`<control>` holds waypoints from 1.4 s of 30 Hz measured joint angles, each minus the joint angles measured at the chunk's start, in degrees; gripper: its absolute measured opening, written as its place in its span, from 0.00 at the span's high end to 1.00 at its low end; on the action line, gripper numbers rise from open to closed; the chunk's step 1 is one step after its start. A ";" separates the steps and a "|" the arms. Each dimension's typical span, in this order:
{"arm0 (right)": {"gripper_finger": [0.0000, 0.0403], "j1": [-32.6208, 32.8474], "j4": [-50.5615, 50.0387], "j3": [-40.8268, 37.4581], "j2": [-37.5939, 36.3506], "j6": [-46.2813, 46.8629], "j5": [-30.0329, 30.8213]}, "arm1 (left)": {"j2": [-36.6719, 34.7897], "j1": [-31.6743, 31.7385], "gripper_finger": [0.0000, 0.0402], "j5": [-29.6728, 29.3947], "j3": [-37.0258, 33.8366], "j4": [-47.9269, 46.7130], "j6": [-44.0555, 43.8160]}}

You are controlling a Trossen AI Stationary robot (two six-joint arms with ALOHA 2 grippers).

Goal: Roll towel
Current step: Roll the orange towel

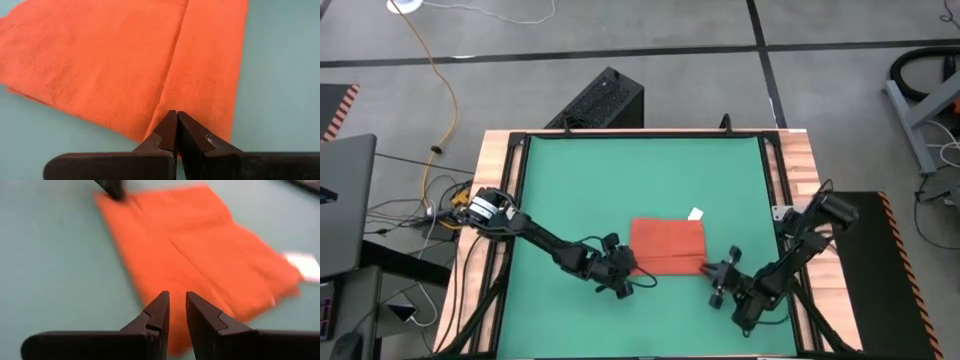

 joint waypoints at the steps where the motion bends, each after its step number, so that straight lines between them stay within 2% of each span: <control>1: 0.79 0.21 0.40 0.11 -1.82 -2.90 -0.17 | -0.01 0.11 1.00 0.00 0.00 0.03 0.32; 3: 0.79 0.58 0.45 0.26 -5.31 -9.26 -1.61 | -0.02 0.29 1.00 -0.14 0.00 0.02 1.01; 5: 0.78 0.54 0.44 0.31 -8.21 -15.60 -5.61 | -0.02 0.48 1.00 -0.42 0.00 0.07 1.91; 9: 0.74 -0.56 0.69 0.35 -11.88 -23.77 -11.70 | -0.04 0.67 1.00 -0.42 0.02 0.07 2.96; 12: 0.64 -1.79 0.57 0.35 -12.36 -29.50 -13.62 | -0.09 0.70 1.00 -0.44 0.02 0.07 2.98; 16: 0.46 -4.01 0.67 0.35 -11.09 -32.76 -14.35 | -0.11 0.72 1.00 -0.36 0.04 0.07 3.00; 20: 0.36 -5.90 0.51 0.35 -8.21 -33.56 -14.38 | -0.13 0.72 1.00 -0.20 0.07 0.09 2.99; 29: 0.37 -8.43 2.58 0.13 -1.35 -34.01 -15.08 | -0.15 0.74 1.00 -0.10 0.07 0.13 2.99; 38: 0.37 -7.86 6.77 -4.32 5.18 -18.83 -12.95 | -0.23 0.76 1.00 1.02 0.11 -1.44 2.74; 42: 0.38 -6.96 8.94 -4.70 6.98 -17.61 -10.35 | -0.24 0.78 1.00 1.09 0.11 -1.49 2.72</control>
